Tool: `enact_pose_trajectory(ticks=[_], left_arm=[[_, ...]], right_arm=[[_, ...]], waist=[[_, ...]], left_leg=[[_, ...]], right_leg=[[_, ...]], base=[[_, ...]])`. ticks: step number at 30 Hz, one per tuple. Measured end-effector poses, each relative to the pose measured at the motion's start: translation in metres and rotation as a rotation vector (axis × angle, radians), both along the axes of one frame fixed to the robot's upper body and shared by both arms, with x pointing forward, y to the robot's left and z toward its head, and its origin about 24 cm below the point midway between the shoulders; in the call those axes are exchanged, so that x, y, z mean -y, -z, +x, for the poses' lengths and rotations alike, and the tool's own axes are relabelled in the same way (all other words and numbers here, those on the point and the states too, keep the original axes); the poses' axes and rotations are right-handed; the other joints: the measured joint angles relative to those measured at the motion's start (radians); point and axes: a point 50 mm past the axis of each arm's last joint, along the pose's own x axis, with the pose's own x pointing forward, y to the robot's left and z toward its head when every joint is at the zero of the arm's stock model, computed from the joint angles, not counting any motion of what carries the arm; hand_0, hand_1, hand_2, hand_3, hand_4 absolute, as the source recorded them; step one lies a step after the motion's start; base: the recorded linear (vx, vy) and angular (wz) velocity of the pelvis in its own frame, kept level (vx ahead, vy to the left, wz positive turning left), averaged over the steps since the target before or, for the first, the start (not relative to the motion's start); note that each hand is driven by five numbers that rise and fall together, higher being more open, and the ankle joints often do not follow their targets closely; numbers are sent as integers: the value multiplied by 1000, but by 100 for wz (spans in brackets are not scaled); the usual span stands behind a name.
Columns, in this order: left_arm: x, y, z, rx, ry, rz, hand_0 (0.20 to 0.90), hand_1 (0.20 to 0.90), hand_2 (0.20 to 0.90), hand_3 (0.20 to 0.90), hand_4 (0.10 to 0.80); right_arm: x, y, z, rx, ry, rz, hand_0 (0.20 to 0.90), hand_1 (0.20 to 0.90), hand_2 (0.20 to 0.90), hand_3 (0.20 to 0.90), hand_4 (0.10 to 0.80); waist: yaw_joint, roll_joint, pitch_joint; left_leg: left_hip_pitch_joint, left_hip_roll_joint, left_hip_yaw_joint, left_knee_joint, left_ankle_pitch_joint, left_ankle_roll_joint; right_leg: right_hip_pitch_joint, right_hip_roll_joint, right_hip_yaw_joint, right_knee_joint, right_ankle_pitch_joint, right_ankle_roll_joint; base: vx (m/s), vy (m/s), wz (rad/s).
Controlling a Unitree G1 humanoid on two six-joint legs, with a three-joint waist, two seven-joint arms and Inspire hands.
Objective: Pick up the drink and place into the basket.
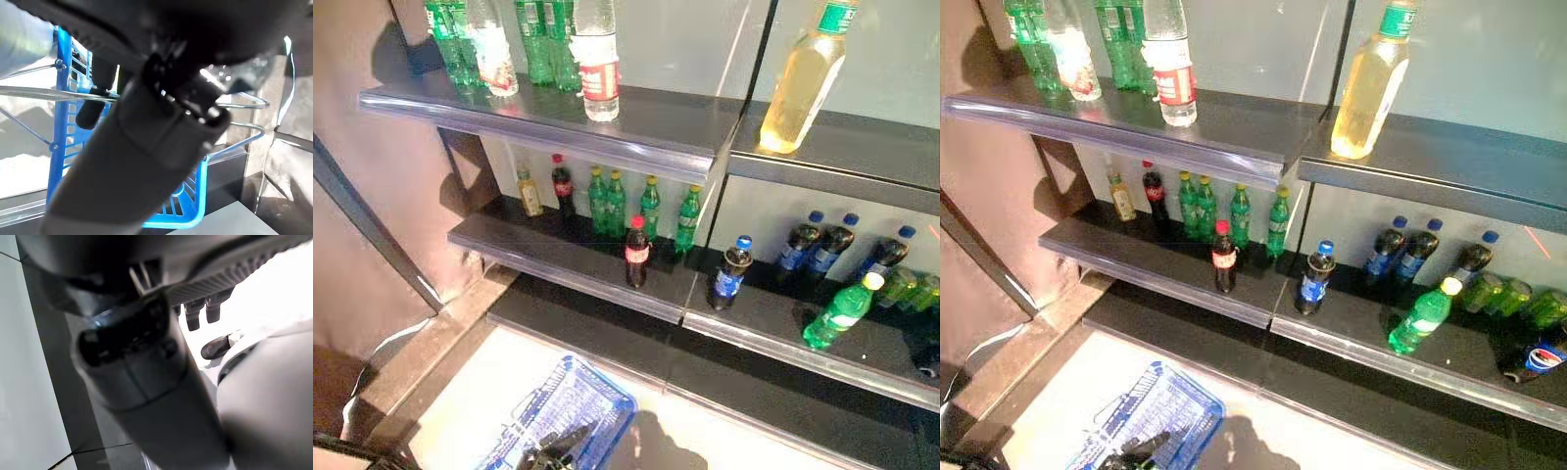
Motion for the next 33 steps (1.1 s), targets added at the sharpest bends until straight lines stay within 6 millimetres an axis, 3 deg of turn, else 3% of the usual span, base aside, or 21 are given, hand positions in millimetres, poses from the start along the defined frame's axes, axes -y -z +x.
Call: enact_pose_trajectory(ticks=[21,29,33], left_arm=[[2,0,0,4,26,5,300,300,300,200,100],[2,0,0,4,30,5,300,300,300,200,100],[2,0,1,5,30,5,300,300,300,200,100]], right_arm=[[3,0,0,-85,15,-67,900,900,900,900,800],[15,-4,-4,-121,-16,-261,900,900,900,900,800],[28,-10,7,-36,-45,-366,900,900,900,900,800]], waist=[[1,-3,-3],[1,-3,-3],[0,-2,-2]], left_leg=[[0,0,0,0,0,0],[0,0,-1,0,0,0],[-2,1,-1,0,0,0]], right_leg=[[0,0,0,0,0,0],[0,0,0,0,0,0],[-2,1,1,-2,0,0]], base=[[0,0,0],[-5,-9,0],[-21,-26,0]])
